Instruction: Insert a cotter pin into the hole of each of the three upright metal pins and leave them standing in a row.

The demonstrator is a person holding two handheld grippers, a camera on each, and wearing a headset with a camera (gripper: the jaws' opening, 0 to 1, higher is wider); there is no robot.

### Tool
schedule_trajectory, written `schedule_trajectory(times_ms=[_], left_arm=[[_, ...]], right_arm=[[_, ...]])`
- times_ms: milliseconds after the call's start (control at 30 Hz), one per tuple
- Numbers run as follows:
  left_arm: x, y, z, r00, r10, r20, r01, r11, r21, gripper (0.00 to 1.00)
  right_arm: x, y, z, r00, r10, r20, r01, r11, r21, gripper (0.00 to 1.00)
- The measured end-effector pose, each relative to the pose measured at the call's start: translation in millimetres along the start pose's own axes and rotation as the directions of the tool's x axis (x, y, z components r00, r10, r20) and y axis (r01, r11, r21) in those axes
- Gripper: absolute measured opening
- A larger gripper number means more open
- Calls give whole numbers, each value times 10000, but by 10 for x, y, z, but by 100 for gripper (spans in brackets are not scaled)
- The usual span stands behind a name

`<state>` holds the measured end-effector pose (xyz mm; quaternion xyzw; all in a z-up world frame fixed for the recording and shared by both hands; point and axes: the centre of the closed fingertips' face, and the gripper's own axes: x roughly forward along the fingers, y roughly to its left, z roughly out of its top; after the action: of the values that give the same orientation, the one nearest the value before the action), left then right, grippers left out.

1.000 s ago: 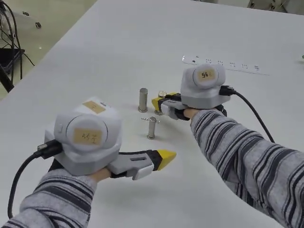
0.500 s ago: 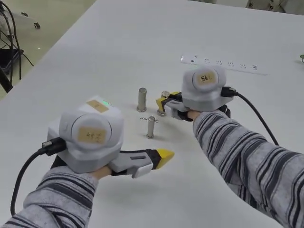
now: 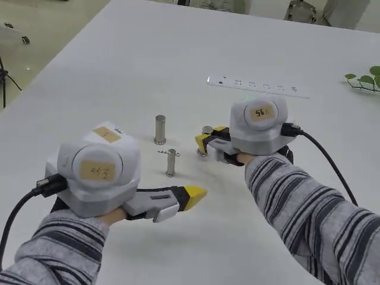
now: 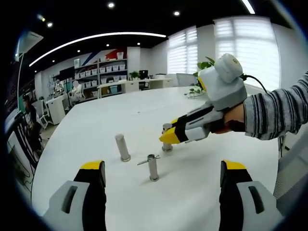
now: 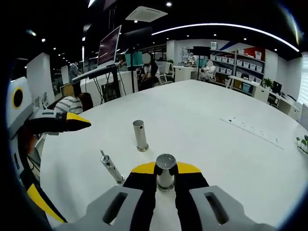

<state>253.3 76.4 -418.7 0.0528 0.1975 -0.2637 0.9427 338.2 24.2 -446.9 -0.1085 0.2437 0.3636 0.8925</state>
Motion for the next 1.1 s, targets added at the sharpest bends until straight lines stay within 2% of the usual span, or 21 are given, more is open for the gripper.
schedule_trajectory(times_ms=[267, 600, 933, 1100], left_arm=[[12, -49, -1, 9999, -148, -36, 148, 9997, 171, 99], [17, -58, 12, 9998, -206, 10, 206, 9996, 186, 99], [29, -58, 2, 9997, -222, -47, 223, 9995, 208, 98], [44, -78, -11, 9995, -279, -111, 282, 9993, 244, 97]], right_arm=[[-212, 133, -140, 9999, -23, -123, 23, 10000, 74, 8], [-435, 249, -303, 9993, -232, -307, 248, 9983, 535, 9], [-501, 222, -487, 9962, -669, -555, 715, 9938, 856, 9], [-515, 210, -488, 9957, -786, -497, 823, 9936, 775, 9]])
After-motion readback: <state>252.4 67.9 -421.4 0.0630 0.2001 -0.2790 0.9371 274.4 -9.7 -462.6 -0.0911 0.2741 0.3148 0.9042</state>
